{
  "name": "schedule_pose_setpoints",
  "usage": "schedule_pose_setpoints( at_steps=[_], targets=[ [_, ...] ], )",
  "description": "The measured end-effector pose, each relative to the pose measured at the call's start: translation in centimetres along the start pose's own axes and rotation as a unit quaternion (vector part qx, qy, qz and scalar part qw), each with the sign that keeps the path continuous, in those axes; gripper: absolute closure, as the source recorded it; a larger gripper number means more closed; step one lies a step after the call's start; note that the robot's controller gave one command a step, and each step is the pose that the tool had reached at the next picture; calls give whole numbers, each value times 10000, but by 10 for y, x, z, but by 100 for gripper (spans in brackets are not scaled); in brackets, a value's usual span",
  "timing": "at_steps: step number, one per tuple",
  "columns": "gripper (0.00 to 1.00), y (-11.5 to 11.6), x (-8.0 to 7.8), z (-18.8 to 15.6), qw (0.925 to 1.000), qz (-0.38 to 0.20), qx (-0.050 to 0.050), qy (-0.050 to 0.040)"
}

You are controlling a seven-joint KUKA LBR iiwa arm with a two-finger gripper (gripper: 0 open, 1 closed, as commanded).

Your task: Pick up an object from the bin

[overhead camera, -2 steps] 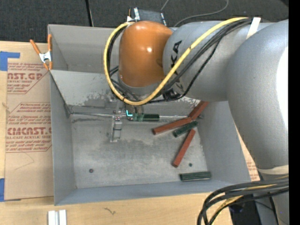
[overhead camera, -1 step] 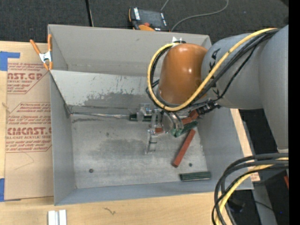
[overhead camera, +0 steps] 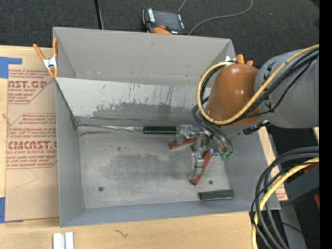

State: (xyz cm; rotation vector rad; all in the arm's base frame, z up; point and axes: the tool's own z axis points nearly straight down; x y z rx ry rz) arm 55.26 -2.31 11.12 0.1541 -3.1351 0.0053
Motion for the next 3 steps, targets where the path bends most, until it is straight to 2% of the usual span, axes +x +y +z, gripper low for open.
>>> schedule_pose_setpoints(
  at_steps=[1,2,3],
  targets=[
    [0,-95,23,43,9994,353,-9,-16],
    [100,-90,19,40,9995,321,-25,-57],
    [100,-85,25,-120,9991,428,-5,-65]
  ],
)
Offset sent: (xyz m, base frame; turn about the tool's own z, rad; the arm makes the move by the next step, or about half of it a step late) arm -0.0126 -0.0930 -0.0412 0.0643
